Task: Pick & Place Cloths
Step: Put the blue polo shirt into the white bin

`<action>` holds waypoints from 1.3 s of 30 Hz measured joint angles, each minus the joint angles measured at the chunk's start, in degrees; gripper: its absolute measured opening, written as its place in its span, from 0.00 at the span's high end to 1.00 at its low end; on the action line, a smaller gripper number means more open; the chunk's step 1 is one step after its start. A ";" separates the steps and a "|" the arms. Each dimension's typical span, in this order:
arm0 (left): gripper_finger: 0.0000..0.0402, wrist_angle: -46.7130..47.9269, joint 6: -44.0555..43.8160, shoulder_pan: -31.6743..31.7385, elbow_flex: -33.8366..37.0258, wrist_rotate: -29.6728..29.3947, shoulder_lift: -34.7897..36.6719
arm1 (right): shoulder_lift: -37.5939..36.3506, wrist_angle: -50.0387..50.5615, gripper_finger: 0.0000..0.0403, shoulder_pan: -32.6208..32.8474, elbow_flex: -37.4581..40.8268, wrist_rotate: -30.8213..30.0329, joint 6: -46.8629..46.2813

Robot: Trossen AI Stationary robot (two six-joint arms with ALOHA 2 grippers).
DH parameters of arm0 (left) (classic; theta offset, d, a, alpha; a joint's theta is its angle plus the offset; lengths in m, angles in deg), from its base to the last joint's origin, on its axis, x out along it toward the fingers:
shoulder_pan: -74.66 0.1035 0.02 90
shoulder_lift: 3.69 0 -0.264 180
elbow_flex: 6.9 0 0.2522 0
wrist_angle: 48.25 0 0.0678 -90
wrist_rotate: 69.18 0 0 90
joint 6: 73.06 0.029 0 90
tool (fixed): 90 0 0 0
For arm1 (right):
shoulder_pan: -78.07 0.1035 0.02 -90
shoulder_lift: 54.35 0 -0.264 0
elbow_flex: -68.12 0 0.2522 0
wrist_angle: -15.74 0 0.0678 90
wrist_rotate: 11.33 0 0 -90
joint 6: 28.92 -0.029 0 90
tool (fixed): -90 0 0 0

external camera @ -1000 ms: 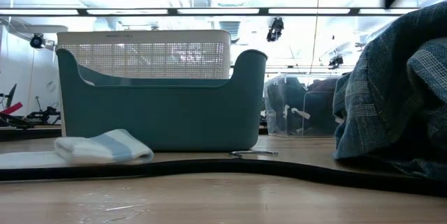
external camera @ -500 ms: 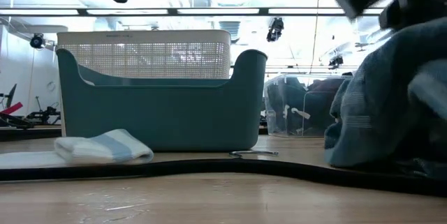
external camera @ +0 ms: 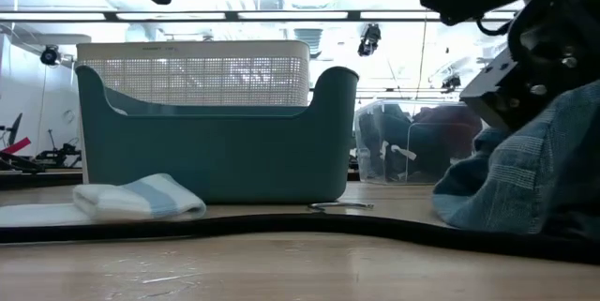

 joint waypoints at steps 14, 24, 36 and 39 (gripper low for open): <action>0.55 0.09 -0.06 0.04 0.00 -0.01 0.00 | -9.26 -1.32 0.93 0.04 -1.85 -10.01 -2.59; 0.55 0.08 -0.06 0.02 0.00 -0.01 0.00 | -22.81 1.05 0.94 0.17 -1.86 -12.46 -10.15; 0.55 0.20 -0.06 0.00 0.00 -0.02 0.00 | -41.77 -1.72 0.93 1.16 -1.95 -25.29 -9.89; 0.55 0.21 -0.06 0.00 0.00 -0.01 0.00 | -45.45 -4.97 0.93 1.27 -1.95 -26.95 -7.60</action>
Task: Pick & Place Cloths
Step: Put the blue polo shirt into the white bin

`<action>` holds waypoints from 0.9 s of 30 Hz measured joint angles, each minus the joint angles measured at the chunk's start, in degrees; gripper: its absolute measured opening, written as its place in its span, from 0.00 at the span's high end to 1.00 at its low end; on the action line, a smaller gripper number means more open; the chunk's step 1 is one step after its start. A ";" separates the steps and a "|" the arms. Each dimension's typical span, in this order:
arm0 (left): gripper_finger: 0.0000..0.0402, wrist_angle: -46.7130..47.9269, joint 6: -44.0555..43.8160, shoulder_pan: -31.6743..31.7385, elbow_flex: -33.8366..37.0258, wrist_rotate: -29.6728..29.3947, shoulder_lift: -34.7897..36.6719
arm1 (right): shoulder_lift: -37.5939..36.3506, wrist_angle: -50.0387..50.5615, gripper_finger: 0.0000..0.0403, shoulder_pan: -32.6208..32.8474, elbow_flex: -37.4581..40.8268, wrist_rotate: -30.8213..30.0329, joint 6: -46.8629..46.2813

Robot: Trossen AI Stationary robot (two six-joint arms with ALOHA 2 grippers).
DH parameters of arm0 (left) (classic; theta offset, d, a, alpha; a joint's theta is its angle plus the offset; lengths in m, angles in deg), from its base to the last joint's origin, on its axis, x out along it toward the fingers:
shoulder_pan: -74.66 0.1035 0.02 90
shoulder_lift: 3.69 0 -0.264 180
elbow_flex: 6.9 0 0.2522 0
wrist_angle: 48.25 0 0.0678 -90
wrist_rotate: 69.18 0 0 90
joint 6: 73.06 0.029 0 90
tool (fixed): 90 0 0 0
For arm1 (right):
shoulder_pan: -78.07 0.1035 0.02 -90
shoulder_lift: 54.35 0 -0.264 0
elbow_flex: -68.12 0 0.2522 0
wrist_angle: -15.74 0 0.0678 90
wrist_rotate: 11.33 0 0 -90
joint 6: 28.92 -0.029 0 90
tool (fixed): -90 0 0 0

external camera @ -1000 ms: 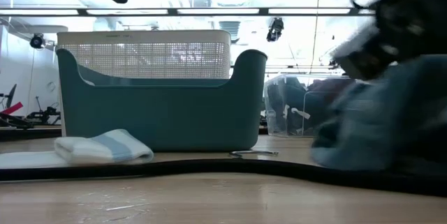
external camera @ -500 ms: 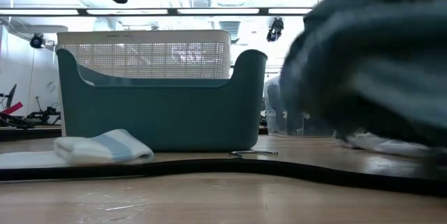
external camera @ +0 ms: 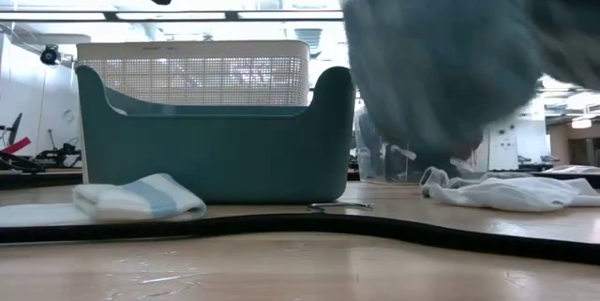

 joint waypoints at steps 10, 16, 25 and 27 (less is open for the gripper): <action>0.55 0.04 0.02 0.00 0.00 -0.01 0.00 | -8.02 -11.14 0.93 -0.01 0.00 -2.04 8.73; 0.55 0.04 0.02 0.00 0.00 -0.01 0.00 | -9.94 -15.86 0.93 -0.01 0.00 -5.20 10.91; 0.55 0.06 0.16 0.04 0.00 -0.10 0.00 | -10.03 -18.25 0.93 -0.22 0.00 -15.92 10.98; 0.55 0.04 0.35 0.04 0.00 -0.12 0.00 | -10.03 -19.78 0.93 -0.20 0.00 -19.45 11.02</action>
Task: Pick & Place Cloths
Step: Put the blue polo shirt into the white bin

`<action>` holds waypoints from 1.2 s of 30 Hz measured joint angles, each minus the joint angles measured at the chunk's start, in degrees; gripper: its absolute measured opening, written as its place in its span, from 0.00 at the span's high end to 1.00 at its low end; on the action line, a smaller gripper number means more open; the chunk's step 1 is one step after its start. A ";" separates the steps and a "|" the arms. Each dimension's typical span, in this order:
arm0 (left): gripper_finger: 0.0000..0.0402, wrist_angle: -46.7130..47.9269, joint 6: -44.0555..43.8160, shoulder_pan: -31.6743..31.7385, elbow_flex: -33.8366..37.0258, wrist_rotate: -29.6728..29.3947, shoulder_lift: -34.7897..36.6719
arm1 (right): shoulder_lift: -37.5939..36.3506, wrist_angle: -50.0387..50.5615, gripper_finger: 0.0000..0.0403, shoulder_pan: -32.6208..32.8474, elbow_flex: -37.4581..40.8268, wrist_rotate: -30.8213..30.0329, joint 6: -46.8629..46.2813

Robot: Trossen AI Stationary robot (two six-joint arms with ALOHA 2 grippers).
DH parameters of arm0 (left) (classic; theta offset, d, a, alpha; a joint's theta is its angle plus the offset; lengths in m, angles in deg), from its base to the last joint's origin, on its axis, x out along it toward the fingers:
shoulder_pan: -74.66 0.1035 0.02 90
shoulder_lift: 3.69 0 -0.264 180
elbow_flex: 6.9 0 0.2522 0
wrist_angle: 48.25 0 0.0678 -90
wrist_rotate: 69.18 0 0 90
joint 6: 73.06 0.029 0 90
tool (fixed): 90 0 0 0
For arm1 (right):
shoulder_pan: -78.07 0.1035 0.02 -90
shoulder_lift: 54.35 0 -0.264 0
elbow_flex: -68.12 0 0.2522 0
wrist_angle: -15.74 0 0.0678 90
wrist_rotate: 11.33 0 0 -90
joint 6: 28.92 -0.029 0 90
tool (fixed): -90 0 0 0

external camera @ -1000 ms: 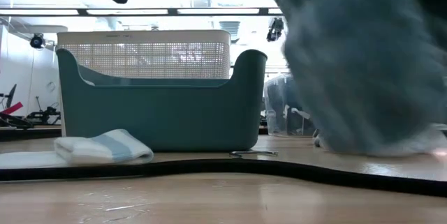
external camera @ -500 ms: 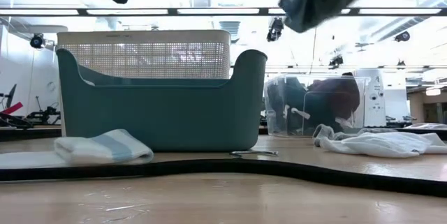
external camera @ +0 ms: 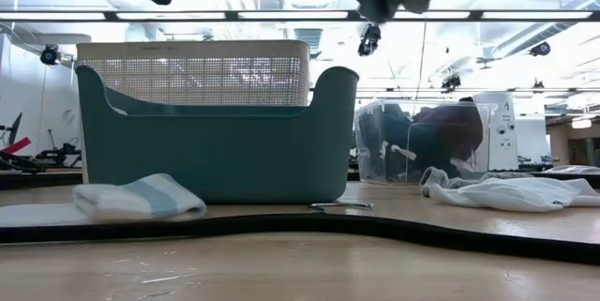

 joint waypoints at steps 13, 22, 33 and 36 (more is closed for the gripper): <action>0.55 0.02 0.04 -0.02 0.00 -0.05 0.00 | 0.22 -8.74 0.93 0.03 0.00 -13.24 5.80; 0.55 0.00 0.04 -0.02 0.00 -0.07 0.00 | 0.22 -9.45 0.92 0.04 0.00 -15.36 7.42; 0.55 0.02 0.07 -0.07 0.00 -0.07 0.00 | 0.27 -13.32 0.92 -2.36 0.00 -21.21 14.04; 0.55 0.02 0.12 -0.04 0.00 -0.06 0.00 | 0.83 -16.77 0.91 -4.20 0.00 -21.18 18.16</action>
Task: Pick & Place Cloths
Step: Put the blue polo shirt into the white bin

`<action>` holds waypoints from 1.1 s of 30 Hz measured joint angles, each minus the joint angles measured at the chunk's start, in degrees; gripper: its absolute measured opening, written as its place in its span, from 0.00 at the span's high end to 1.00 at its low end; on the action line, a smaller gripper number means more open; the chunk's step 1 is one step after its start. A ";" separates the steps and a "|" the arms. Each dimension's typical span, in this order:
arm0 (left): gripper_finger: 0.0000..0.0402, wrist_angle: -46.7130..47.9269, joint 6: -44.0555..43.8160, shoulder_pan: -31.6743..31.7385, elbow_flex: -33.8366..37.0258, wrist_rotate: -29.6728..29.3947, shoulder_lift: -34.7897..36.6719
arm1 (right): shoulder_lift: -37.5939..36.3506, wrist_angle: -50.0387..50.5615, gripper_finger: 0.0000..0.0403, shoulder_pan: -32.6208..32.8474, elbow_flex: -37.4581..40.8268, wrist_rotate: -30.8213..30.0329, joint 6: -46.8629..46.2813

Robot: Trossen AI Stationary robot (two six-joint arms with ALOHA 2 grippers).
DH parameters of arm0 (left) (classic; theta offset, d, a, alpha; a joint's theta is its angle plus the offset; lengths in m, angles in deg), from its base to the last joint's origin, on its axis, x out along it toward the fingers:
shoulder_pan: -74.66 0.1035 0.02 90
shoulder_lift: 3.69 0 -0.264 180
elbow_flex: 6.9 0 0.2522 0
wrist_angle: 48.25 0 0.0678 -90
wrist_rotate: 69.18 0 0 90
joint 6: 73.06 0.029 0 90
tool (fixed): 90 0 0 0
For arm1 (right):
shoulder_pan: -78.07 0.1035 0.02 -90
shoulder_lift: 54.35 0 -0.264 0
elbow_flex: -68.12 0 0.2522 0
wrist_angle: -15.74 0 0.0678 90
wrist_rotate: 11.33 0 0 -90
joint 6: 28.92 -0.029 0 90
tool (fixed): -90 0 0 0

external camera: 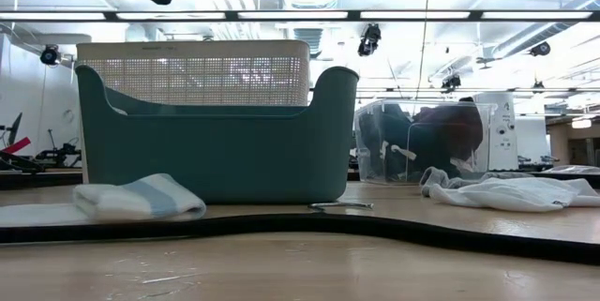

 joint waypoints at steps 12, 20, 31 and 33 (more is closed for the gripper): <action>0.55 0.00 0.04 0.00 0.00 -0.01 0.00 | 6.01 -22.80 0.91 -10.96 0.00 9.92 21.29; 0.55 0.07 0.12 0.04 0.00 -0.01 0.00 | 12.10 -35.48 0.91 -20.62 -0.02 14.98 28.75; 0.55 0.21 0.16 0.04 0.01 -0.01 0.00 | 22.57 -42.57 0.91 -33.04 -2.14 33.18 23.28; 0.55 0.22 0.16 0.04 0.02 0.00 0.00 | 24.97 -42.47 0.91 -34.54 -3.68 34.22 23.06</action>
